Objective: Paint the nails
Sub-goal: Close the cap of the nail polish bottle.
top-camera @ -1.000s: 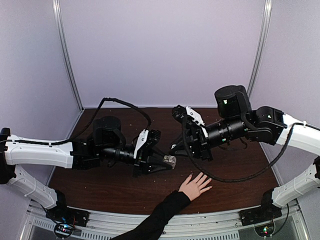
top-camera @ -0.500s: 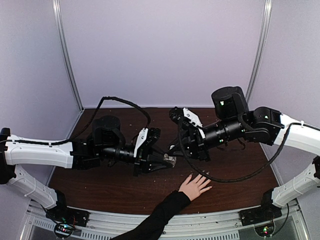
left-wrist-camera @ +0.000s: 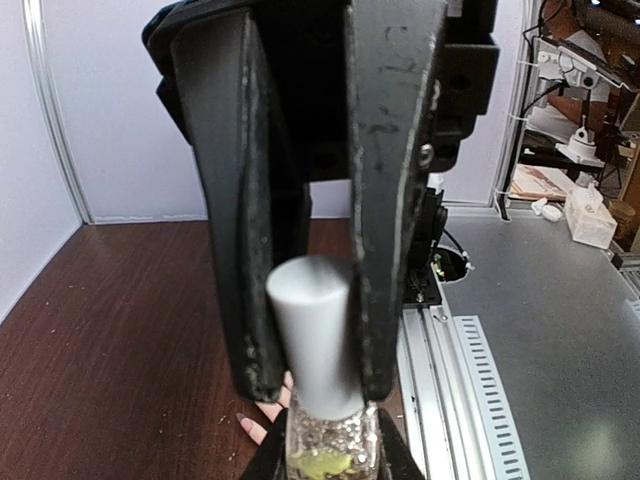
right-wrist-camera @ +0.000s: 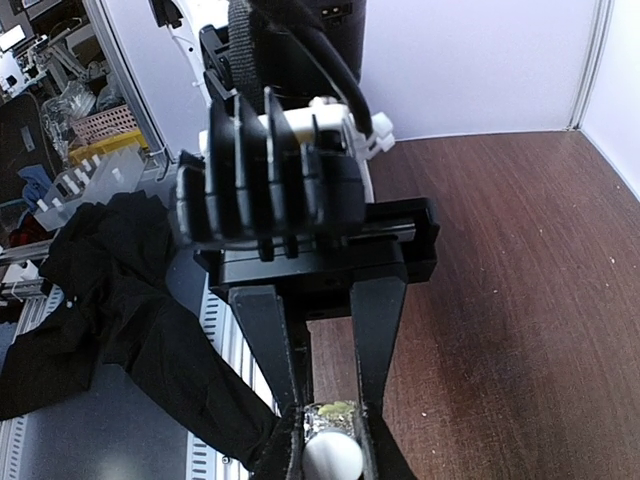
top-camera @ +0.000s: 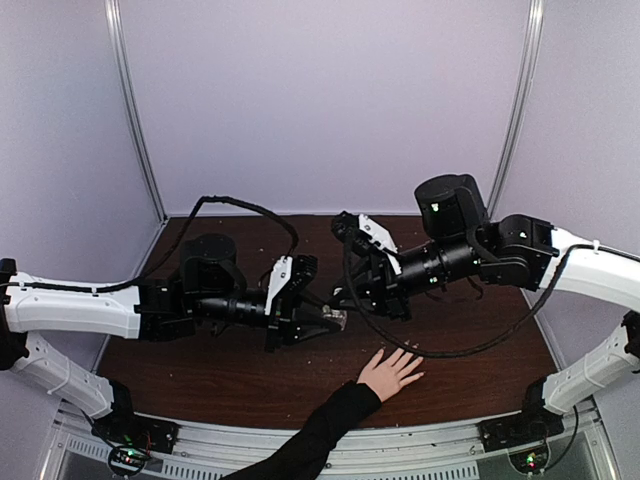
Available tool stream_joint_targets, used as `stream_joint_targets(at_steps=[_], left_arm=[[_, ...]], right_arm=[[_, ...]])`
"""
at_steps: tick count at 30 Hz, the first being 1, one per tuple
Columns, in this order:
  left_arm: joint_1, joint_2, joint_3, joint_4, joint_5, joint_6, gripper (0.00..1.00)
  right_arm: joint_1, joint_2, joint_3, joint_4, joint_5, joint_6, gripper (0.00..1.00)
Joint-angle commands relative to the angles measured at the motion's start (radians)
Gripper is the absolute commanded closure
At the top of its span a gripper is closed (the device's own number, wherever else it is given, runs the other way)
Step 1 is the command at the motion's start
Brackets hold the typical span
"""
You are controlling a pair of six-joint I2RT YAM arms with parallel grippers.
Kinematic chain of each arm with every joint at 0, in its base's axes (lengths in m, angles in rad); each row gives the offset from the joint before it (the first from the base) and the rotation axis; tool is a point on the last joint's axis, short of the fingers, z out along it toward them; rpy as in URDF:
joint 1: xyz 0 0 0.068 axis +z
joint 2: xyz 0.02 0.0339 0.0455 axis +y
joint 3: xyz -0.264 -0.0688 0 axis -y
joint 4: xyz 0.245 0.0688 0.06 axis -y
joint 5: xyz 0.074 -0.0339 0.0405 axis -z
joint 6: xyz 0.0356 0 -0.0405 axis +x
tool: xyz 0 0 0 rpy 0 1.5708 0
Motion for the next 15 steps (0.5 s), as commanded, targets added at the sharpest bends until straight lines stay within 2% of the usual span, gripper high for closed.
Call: stream_joint_targets(at_steps=[1,10,15], left_arm=[[-0.004,-0.038,0.022,0.147,-0.119,0.008,1.0],[-0.004,-0.036,0.017,0.202,-0.329,-0.019,1.0],[-0.004,-0.023,0.017,0.235,-0.367,-0.028,1.0]], right_arm=[[0.013,0.047,-0.012,-0.019,0.024,0.046,1.0],[0.014,0.084,-0.009,0.0,0.181,0.141,1.0],[0.014,0.092,-0.015,0.019,0.207,0.161,0.98]])
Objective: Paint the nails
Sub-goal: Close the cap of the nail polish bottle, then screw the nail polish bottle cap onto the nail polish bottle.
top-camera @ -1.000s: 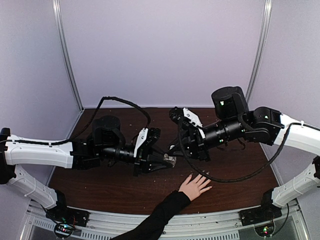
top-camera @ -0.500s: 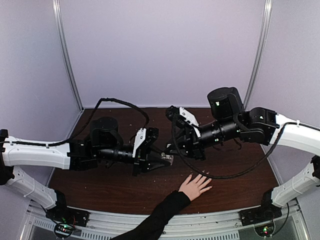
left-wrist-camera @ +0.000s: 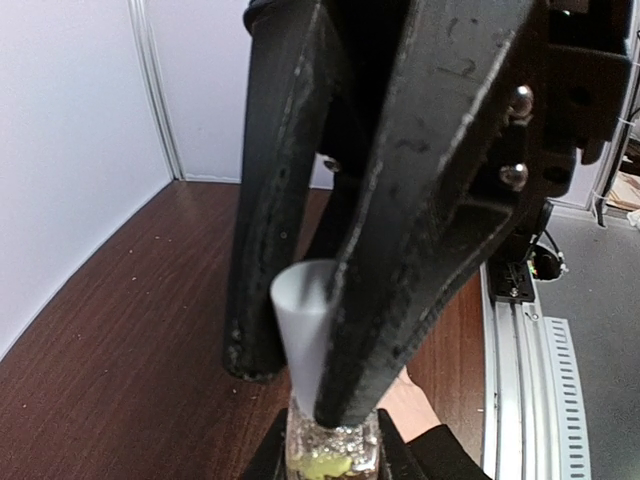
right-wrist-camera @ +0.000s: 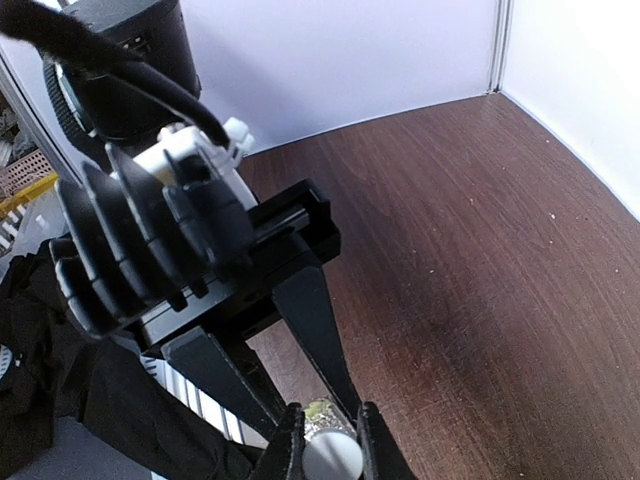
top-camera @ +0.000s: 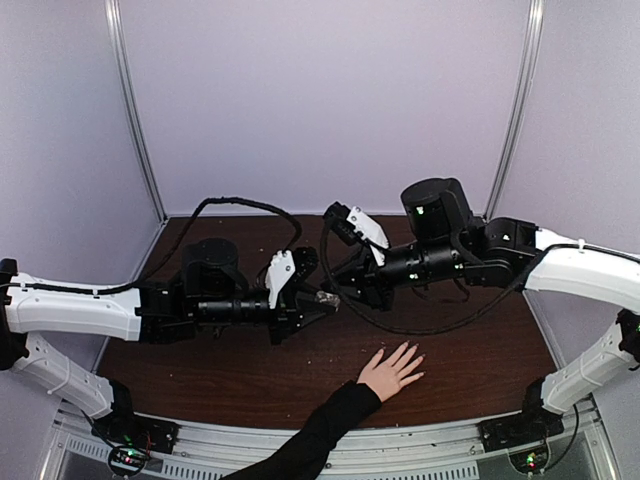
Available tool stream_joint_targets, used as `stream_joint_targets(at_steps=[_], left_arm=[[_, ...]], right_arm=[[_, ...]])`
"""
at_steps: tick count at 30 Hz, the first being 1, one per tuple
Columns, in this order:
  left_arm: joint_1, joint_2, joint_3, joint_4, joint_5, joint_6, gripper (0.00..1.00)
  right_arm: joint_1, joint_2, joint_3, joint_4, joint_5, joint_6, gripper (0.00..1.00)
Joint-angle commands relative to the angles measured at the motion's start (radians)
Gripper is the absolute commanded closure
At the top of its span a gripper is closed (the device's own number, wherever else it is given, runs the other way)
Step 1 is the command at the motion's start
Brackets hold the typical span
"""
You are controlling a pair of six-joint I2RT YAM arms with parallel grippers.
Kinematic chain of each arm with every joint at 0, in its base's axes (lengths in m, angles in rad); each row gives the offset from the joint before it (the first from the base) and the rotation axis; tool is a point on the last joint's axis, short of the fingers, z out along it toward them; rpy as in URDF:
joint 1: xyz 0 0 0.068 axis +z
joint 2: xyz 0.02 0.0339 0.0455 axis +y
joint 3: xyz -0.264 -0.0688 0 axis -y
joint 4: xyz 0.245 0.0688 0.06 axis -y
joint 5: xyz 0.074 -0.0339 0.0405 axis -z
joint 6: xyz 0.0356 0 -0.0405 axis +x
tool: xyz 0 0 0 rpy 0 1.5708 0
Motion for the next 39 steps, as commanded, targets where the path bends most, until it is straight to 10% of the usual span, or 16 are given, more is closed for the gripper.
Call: stream_joint_targets(at_steps=[1,23,39], left_arm=[[0.002,-0.019,0.032,0.255,-0.096,-0.022,1.0],[0.004,-0.03,0.021,0.245,0.0,-0.041,1.0],[0.021,-0.043,0.035,0.171,0.31,-0.045,1.0]], right_arm=[[0.017,0.035,-0.015,-0.034,0.009,0.048,0.97],[0.016,-0.032,-0.024,-0.021,-0.001,0.012,0.47],[-0.001,-0.193,-0.061,-0.042,-0.141,-0.129,0.41]])
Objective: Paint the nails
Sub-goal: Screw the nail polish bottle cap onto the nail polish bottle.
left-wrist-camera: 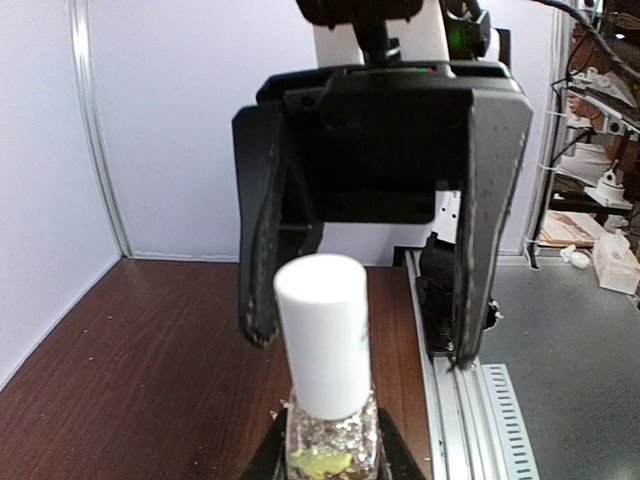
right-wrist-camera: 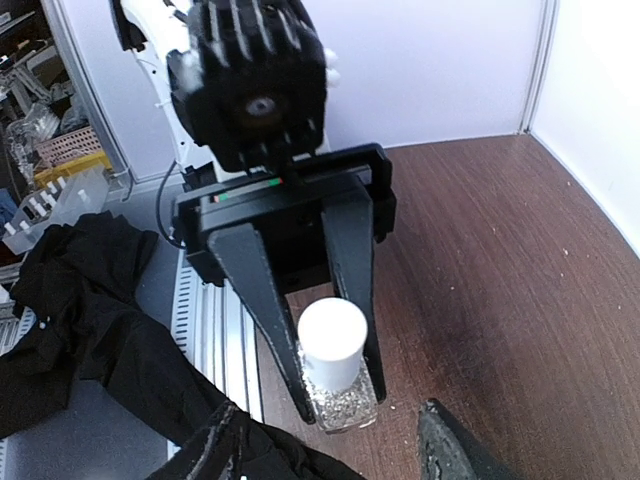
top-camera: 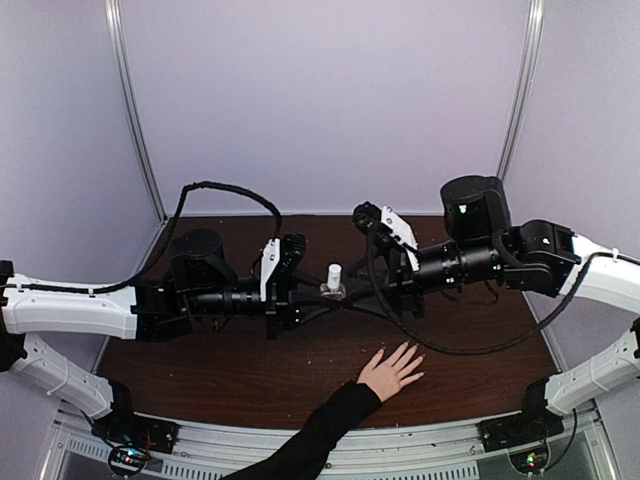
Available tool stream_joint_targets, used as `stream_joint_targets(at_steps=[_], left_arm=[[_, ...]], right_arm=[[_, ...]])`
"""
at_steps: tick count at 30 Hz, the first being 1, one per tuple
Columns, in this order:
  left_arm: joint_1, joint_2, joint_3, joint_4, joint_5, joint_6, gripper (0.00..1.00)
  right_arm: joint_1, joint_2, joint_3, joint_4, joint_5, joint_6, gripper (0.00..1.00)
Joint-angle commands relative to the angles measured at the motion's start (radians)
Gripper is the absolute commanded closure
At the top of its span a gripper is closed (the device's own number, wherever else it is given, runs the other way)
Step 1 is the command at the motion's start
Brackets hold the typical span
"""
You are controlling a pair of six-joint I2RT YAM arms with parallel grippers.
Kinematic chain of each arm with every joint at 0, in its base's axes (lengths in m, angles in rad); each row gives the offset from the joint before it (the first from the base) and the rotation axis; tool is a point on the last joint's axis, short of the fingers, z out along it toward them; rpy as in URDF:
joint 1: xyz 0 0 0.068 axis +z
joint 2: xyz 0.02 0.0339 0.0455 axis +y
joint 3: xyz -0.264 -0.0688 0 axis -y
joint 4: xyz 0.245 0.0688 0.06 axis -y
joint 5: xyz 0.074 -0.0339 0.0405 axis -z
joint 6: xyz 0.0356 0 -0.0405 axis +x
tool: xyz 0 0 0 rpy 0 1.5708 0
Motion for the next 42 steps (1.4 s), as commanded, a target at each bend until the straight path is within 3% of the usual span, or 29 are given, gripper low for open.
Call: stream_joint_targets(at_steps=[1,12,19,26,31,37,42], left_arm=[[0.012,-0.023,0.04,0.027,0.149,-0.01,1.0],[0.018,0.058,0.118,0.019,0.415,-0.054,1.0],[0.018,0.104,0.157,0.017,0.5,-0.072,1.0],[0.017,0.122,0.169,0.026,0.52,-0.083,1.0],[0.017,0.121,0.17,0.039,0.517,-0.088,1.0],[0.017,0.091,0.156,0.044,0.456,-0.079,1.0],[0.017,0.066,0.148,0.031,0.377,-0.064,1.0]], right_arm=[[-0.008,-0.061,-0.003,-0.01,-0.103,-0.062,0.41],[-0.009,-0.016,0.093,-0.04,-0.372,-0.087,0.47],[-0.007,0.01,0.116,-0.016,-0.43,-0.077,0.51],[-0.007,0.018,0.119,-0.005,-0.456,-0.072,0.6],[-0.007,0.02,0.113,-0.008,-0.448,-0.074,0.72],[-0.008,0.025,0.088,-0.008,-0.425,-0.075,0.88],[-0.007,0.036,0.08,-0.016,-0.418,-0.073,0.95]])
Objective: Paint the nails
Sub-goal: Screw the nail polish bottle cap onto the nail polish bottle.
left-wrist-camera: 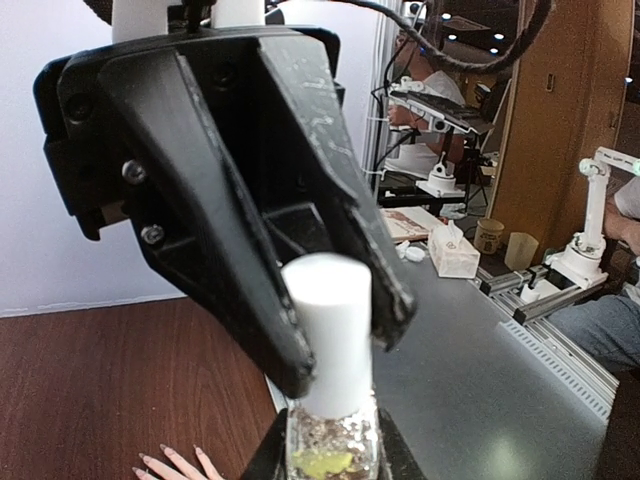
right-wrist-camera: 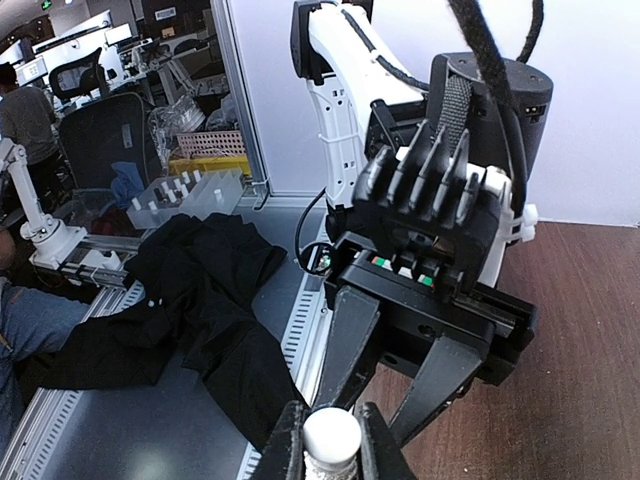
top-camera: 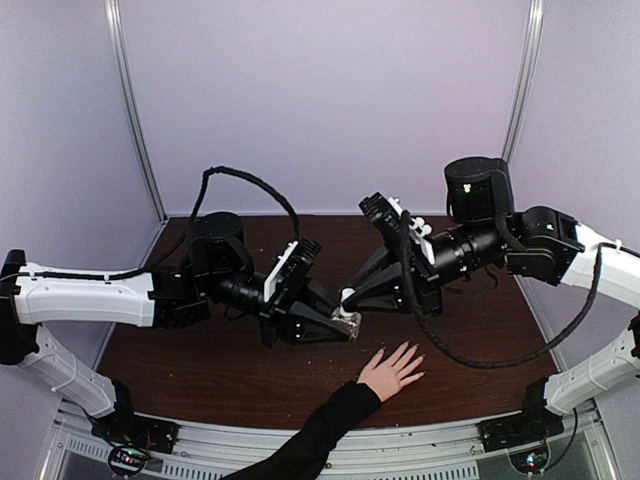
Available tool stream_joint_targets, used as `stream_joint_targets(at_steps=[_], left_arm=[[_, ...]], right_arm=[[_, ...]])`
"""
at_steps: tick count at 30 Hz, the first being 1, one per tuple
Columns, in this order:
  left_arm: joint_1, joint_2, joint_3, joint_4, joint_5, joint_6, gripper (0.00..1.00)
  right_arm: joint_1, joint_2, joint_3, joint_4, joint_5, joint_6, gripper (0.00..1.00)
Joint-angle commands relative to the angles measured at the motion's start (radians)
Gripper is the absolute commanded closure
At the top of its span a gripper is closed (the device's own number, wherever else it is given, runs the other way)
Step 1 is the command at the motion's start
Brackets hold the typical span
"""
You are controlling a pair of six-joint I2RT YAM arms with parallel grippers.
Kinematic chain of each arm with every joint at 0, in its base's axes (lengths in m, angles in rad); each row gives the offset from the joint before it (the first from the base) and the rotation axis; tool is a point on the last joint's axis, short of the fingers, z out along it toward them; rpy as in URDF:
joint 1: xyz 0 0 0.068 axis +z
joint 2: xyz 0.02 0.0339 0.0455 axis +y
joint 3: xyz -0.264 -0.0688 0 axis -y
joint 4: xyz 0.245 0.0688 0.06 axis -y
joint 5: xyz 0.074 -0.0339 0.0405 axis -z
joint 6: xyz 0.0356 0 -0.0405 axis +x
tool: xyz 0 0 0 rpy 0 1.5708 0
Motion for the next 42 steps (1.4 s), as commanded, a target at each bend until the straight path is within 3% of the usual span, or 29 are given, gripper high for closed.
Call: stream_joint_targets(at_steps=[1,12,20,30,38,42], left_arm=[[0.01,-0.054,0.002,0.049,-0.133,0.011,1.0],[0.012,-0.11,-0.023,0.052,-0.336,0.036,1.0],[0.011,-0.137,-0.037,0.043,-0.69,0.045,1.0],[0.01,-0.092,-0.004,0.062,-1.002,0.071,1.0],[0.01,-0.039,0.049,0.032,-1.075,0.064,1.0],[0.012,-0.039,0.05,0.022,-1.065,0.057,1.0]], right_arm=[[0.005,0.016,-0.012,-0.014,-0.017,0.008,0.95],[0.005,0.045,-0.04,-0.003,0.104,0.024,0.98],[0.005,0.085,-0.052,0.03,0.312,0.072,1.0],[0.005,0.148,-0.069,0.135,0.581,0.212,1.0],[0.007,0.187,-0.058,0.147,0.668,0.253,0.98],[0.006,0.182,-0.055,0.143,0.66,0.25,0.92]])
